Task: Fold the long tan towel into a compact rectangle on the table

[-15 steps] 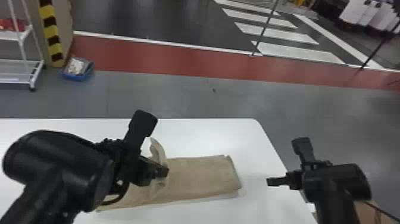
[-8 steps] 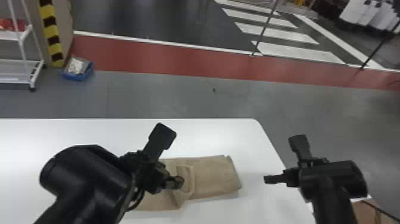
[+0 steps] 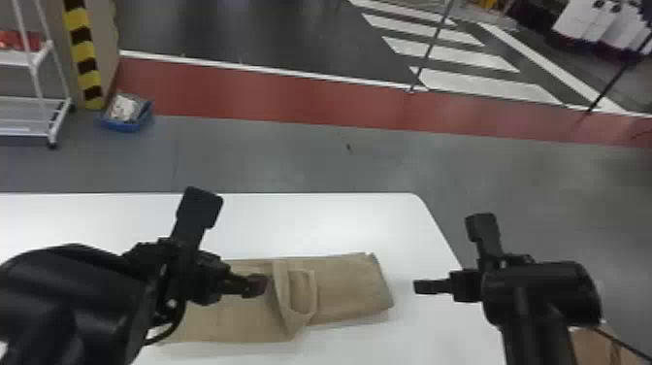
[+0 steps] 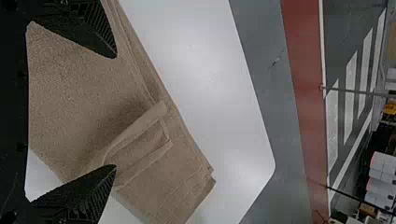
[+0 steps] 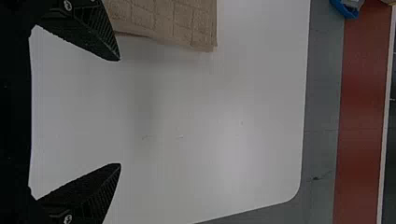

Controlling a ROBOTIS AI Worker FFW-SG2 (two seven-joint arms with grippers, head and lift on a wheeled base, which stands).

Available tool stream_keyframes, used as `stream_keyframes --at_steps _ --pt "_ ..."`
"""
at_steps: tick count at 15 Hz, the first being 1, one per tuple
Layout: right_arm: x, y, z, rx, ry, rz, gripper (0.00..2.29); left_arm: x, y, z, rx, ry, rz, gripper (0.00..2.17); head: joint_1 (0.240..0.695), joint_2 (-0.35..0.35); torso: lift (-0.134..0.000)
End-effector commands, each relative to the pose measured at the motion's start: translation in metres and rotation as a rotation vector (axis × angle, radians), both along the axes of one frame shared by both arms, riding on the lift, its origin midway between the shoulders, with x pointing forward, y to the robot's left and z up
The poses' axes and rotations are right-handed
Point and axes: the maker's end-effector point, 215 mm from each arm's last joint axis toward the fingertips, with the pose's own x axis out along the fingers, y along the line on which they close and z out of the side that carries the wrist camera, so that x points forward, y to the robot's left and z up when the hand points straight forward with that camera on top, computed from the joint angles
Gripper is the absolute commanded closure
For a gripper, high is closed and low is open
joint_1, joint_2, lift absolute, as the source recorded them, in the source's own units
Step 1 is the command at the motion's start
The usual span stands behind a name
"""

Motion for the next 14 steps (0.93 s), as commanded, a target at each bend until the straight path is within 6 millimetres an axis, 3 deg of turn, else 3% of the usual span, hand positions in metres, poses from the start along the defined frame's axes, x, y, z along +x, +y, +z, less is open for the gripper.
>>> stream_keyframes --at_steps 1,5,8,9,11,14 --pt "-0.002 0.042 0.006 0.085 0.010 -0.008 0.08 0.006 0.033 0.004 -0.048 0.008 0.082 0.04 0.695 -0.350 0.000" --pt "0.010 0.126 0.011 0.156 0.022 0.071 0.08 0.007 0.087 0.004 -0.113 0.024 0.188 0.04 0.695 -0.350 0.000" --pt "0.031 0.201 0.029 0.251 -0.008 0.137 0.08 0.004 0.128 -0.007 -0.136 0.051 0.266 0.07 0.695 -0.345 0.000" --pt "0.034 0.230 0.030 0.288 -0.005 0.173 0.09 0.002 0.132 -0.009 -0.141 0.054 0.272 0.07 0.695 -0.277 0.000" --pt "0.041 0.276 0.036 0.316 -0.013 0.234 0.09 0.001 0.139 -0.011 -0.149 0.059 0.284 0.07 0.695 -0.210 0.000" --pt "0.035 0.319 0.018 0.289 0.043 0.315 0.09 0.004 0.142 -0.008 -0.157 0.037 0.289 0.08 0.695 -0.126 0.000"
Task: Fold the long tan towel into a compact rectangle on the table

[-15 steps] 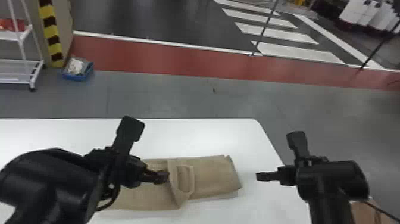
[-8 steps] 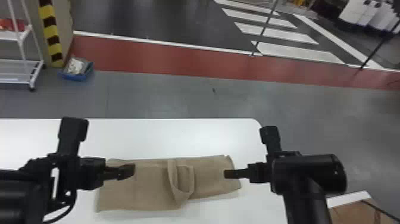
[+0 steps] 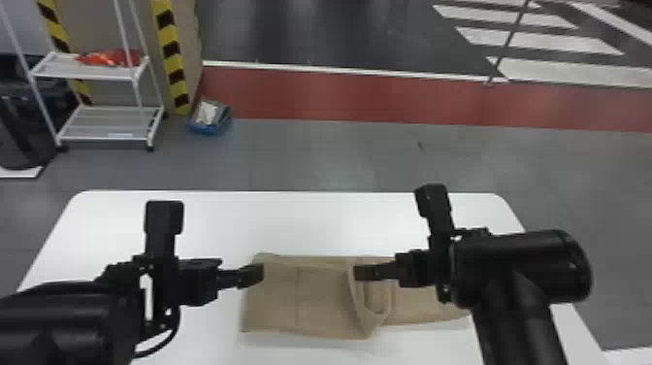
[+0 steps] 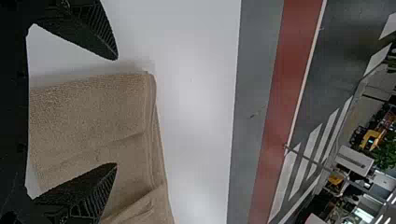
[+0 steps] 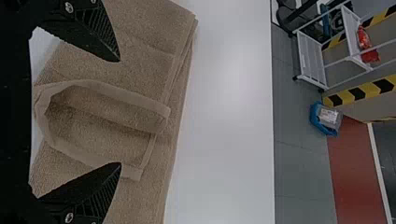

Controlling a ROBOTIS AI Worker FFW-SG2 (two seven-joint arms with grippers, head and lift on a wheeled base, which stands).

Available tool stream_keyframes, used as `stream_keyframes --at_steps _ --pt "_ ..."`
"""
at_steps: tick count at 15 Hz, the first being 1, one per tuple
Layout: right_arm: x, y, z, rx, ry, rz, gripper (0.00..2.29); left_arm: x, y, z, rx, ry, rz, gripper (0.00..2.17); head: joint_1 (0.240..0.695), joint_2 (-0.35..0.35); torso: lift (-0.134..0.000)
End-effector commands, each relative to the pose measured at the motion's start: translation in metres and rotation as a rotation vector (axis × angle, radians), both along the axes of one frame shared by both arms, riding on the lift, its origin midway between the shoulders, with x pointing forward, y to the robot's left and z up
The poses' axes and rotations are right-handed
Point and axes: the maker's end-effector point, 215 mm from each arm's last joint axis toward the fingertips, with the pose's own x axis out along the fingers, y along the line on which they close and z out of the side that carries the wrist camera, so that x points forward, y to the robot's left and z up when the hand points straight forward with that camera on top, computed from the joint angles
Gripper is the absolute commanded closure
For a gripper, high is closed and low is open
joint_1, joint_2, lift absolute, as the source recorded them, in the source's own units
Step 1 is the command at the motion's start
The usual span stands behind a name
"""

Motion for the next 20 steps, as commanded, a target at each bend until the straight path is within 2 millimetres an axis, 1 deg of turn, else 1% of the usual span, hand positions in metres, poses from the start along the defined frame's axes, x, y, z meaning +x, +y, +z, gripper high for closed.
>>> stream_keyframes --at_steps 1,2,3,4,5,6,7,8,10,11,14,16,17,18,20 --pt "-0.010 0.033 -0.020 -0.009 0.041 0.071 0.09 0.000 0.004 -0.002 -0.004 -0.010 0.013 0.08 0.695 -0.094 0.000" --pt "-0.013 0.050 -0.028 0.006 0.057 0.101 0.09 0.002 0.006 -0.002 -0.004 -0.014 0.017 0.08 0.695 -0.077 0.000" --pt "-0.016 0.060 -0.036 0.013 0.071 0.122 0.09 0.002 0.007 -0.003 -0.003 -0.014 0.018 0.08 0.695 -0.064 0.000" --pt "-0.014 0.074 -0.042 0.041 0.071 0.152 0.09 0.002 0.009 -0.005 -0.001 -0.013 0.020 0.08 0.695 -0.049 0.000" --pt "-0.014 0.089 -0.041 0.068 0.066 0.178 0.09 0.002 0.010 -0.005 -0.001 -0.011 0.020 0.08 0.695 -0.036 0.000" --pt "-0.016 0.094 -0.040 0.071 0.070 0.189 0.09 0.002 0.010 -0.005 -0.001 -0.011 0.020 0.08 0.695 -0.007 0.000" --pt "-0.023 0.096 -0.042 0.070 0.098 0.187 0.09 0.002 0.012 -0.005 0.002 -0.013 0.020 0.08 0.695 0.008 0.000" --pt "-0.031 0.092 -0.042 0.067 0.137 0.168 0.09 0.001 0.013 -0.006 0.002 -0.010 0.023 0.08 0.695 0.018 0.000" --pt "-0.033 0.081 -0.038 0.061 0.173 0.132 0.09 -0.001 0.017 -0.009 0.003 -0.004 0.030 0.08 0.695 0.027 0.000" --pt "-0.034 0.075 -0.036 0.065 0.194 0.109 0.09 0.000 0.017 -0.010 0.002 -0.002 0.029 0.08 0.695 0.027 0.000" --pt "-0.027 0.070 -0.030 0.058 0.191 0.096 0.10 0.001 0.017 -0.011 0.002 -0.004 0.030 0.08 0.695 0.013 0.000" --pt "-0.032 0.064 -0.027 0.049 0.232 0.072 0.10 0.001 0.017 -0.012 0.001 -0.002 0.029 0.08 0.695 0.009 0.000" --pt "-0.035 0.057 -0.026 0.038 0.263 0.047 0.10 0.000 0.019 -0.013 0.001 0.001 0.032 0.08 0.695 0.005 0.000" --pt "-0.033 0.050 -0.023 0.023 0.270 0.030 0.10 0.000 0.019 -0.013 0.000 -0.001 0.031 0.08 0.695 0.002 0.000" --pt "-0.027 0.045 -0.019 0.018 0.259 0.019 0.10 0.000 0.021 -0.013 -0.002 0.000 0.033 0.08 0.695 -0.007 0.000"
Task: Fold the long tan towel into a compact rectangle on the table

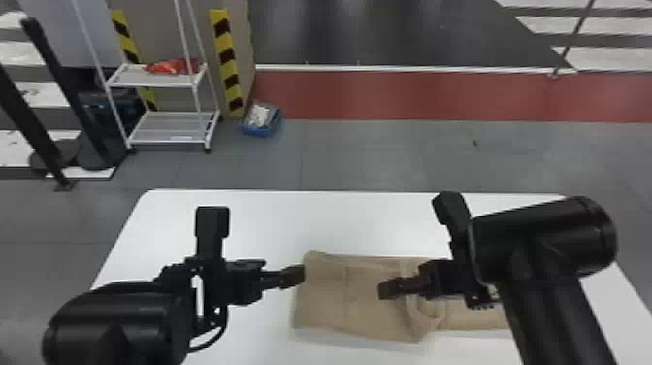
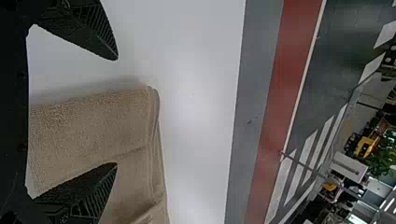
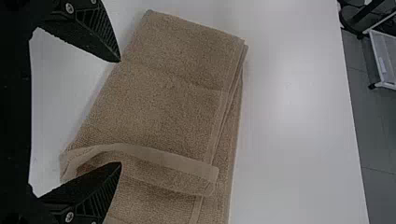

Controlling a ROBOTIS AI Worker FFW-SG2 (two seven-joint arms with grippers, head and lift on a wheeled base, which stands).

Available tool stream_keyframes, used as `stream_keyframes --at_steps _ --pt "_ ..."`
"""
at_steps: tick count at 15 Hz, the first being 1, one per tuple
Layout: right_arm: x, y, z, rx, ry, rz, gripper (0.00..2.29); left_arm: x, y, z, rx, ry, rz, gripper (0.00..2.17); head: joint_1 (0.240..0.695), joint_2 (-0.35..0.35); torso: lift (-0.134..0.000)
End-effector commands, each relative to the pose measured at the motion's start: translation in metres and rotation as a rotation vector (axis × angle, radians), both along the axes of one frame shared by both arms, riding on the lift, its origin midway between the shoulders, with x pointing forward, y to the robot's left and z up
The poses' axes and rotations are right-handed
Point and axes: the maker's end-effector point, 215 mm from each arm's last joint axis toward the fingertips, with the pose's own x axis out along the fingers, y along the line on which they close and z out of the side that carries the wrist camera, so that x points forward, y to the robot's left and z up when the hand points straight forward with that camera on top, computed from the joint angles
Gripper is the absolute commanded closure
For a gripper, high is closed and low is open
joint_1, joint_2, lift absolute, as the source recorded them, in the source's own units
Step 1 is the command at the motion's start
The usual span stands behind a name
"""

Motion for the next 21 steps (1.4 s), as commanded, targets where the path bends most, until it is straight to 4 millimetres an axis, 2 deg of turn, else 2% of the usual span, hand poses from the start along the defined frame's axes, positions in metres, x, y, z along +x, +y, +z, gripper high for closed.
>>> stream_keyframes --at_steps 1,2,6,11,14,17,18,21 --pt "0.007 -0.008 0.005 -0.021 -0.007 -0.017 0.10 0.000 0.001 0.000 -0.002 0.001 0.002 0.08 0.695 -0.011 0.000" --pt "0.014 -0.014 0.010 -0.046 -0.021 -0.020 0.10 0.000 0.000 -0.001 -0.002 0.002 0.000 0.08 0.695 -0.014 0.000" --pt "0.017 -0.020 0.001 -0.094 0.009 -0.014 0.13 0.000 0.001 -0.003 0.000 0.001 0.003 0.08 0.695 -0.032 0.000" --pt "0.002 -0.016 -0.019 -0.123 0.066 0.018 0.23 0.001 0.002 -0.005 0.003 0.001 0.003 0.08 0.695 -0.038 0.000" --pt "0.001 -0.014 -0.021 -0.124 0.073 0.028 0.65 0.000 0.002 -0.007 0.004 0.007 0.004 0.08 0.695 -0.032 0.000" --pt "-0.001 -0.017 -0.022 -0.093 0.082 0.005 1.61 -0.001 0.002 -0.009 0.006 0.010 0.004 0.08 0.695 -0.028 0.000" --pt "0.000 -0.017 -0.020 -0.090 0.078 0.004 1.70 -0.001 0.003 -0.011 0.007 0.013 0.004 0.08 0.695 -0.028 0.000" --pt "-0.001 -0.020 -0.020 -0.091 0.079 0.004 1.72 0.000 0.001 -0.011 0.007 0.010 0.000 0.08 0.695 -0.031 0.000"
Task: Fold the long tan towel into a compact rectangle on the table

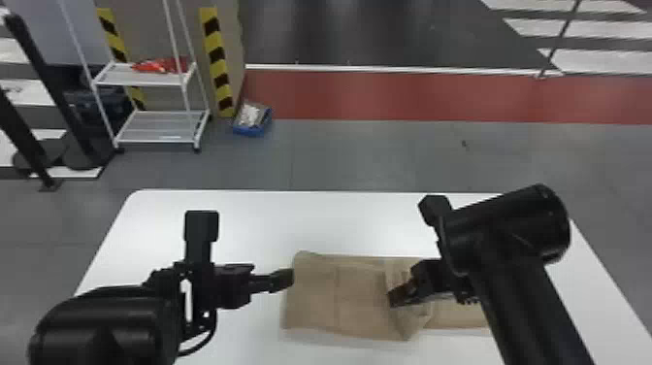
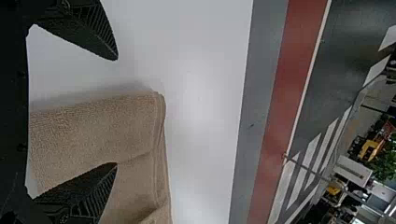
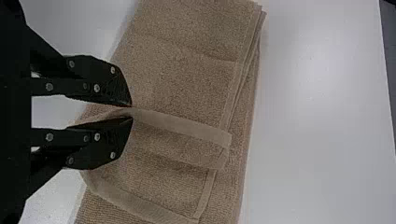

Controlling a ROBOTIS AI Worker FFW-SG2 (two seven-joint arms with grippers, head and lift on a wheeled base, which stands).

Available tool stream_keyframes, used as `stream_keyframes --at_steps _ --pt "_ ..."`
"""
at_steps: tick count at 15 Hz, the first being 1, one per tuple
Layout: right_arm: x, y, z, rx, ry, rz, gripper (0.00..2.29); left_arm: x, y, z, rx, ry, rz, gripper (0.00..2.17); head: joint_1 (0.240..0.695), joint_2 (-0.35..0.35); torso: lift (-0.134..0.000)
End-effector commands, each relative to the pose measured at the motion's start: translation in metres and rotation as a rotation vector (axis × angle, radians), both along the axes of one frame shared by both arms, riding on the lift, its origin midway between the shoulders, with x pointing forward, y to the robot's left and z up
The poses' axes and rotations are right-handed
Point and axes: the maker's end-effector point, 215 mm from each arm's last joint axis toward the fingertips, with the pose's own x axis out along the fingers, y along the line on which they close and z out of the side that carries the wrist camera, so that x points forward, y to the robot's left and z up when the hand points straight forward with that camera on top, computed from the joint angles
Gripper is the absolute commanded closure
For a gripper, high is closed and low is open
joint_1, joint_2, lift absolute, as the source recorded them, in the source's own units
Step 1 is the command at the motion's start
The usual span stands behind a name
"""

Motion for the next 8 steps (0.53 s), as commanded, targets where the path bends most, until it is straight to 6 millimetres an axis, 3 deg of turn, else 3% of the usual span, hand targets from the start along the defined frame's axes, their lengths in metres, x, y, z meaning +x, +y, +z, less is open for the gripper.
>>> stream_keyframes --at_steps 1,5,8 --pt "-0.003 -0.004 -0.001 0.000 0.005 -0.015 1.72 0.001 -0.002 0.000 0.000 -0.003 -0.004 0.08 0.695 -0.032 0.000" --pt "0.005 -0.023 0.023 0.080 -0.069 -0.092 1.71 0.001 -0.001 -0.002 0.003 -0.002 -0.002 0.08 0.695 -0.043 0.000" --pt "-0.017 -0.060 0.003 0.040 -0.034 -0.138 1.71 0.001 -0.007 -0.005 0.001 0.000 -0.012 0.08 0.695 -0.070 0.000"
